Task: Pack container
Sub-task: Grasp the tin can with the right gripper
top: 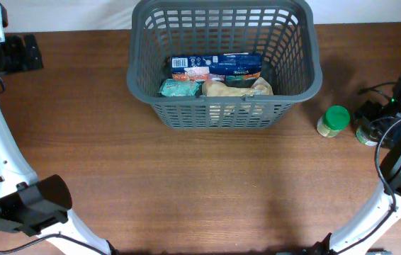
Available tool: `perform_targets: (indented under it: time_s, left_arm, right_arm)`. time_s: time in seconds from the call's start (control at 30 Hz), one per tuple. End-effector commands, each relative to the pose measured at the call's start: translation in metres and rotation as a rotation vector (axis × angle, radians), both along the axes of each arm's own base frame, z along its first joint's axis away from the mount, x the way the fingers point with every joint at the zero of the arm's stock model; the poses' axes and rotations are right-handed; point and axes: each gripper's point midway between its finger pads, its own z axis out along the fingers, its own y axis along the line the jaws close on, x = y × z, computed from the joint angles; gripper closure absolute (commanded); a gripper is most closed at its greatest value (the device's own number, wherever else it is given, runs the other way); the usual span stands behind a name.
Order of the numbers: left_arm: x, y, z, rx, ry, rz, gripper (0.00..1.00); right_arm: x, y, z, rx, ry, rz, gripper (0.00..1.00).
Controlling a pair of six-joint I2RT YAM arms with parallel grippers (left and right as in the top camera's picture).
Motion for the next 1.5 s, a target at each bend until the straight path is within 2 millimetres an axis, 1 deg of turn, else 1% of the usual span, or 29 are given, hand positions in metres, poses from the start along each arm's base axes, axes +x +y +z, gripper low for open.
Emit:
perform_targets:
  time_s: [0.0, 0.27, 0.4, 0.6, 0.8, 0.93, 1.1, 1.2, 1.27, 1.47]
  left_arm:
    - [0.001, 0.000, -0.003, -0.019, 0.003, 0.006, 0.01]
    - [0.001, 0.000, -0.003, -0.019, 0.003, 0.006, 0.01]
    - [0.001, 0.000, -0.003, -0.019, 0.003, 0.006, 0.01]
    - [0.001, 0.000, -0.003, -0.019, 0.003, 0.006, 0.01]
    - [0.001, 0.000, -0.003, -0.019, 0.003, 0.006, 0.01]
    - [0.001, 0.000, -0.003, -0.019, 0.003, 0.006, 0.01]
    - [0.001, 0.000, -0.003, -0.019, 0.003, 0.006, 0.01]
    - [0.001, 0.000, -0.003, -0.019, 0.003, 0.006, 0.01]
    - [0.001, 0.000, -0.003, -0.019, 0.003, 0.006, 0.01]
    - [0.001, 0.000, -0.003, -0.019, 0.003, 0.006, 0.01]
  right_arm:
    - [-0.022, -0.005, -0.028, 0.007, 0.068, -0.041, 0.01]
    - [-0.013, -0.001, -0.027, 0.032, 0.024, -0.033, 0.01]
    - [-0.011, 0.003, -0.026, 0.056, 0.012, -0.032, 0.01]
    - [-0.012, 0.005, -0.022, 0.065, 0.020, -0.032, 0.00]
    - [-0.014, 0.006, -0.022, 0.070, 0.028, -0.041, 0.06]
    - [-0.014, 0.006, -0.022, 0.072, 0.031, -0.041, 0.06]
    - [-0.015, 0.007, -0.022, 0.072, 0.032, -0.040, 0.12]
    - [-0.015, 0.007, -0.022, 0.074, 0.035, -0.040, 0.19]
    - [-0.016, 0.007, -0.022, 0.074, 0.035, -0.040, 0.21]
    - [-0.017, 0.008, -0.022, 0.078, 0.041, -0.041, 0.30]
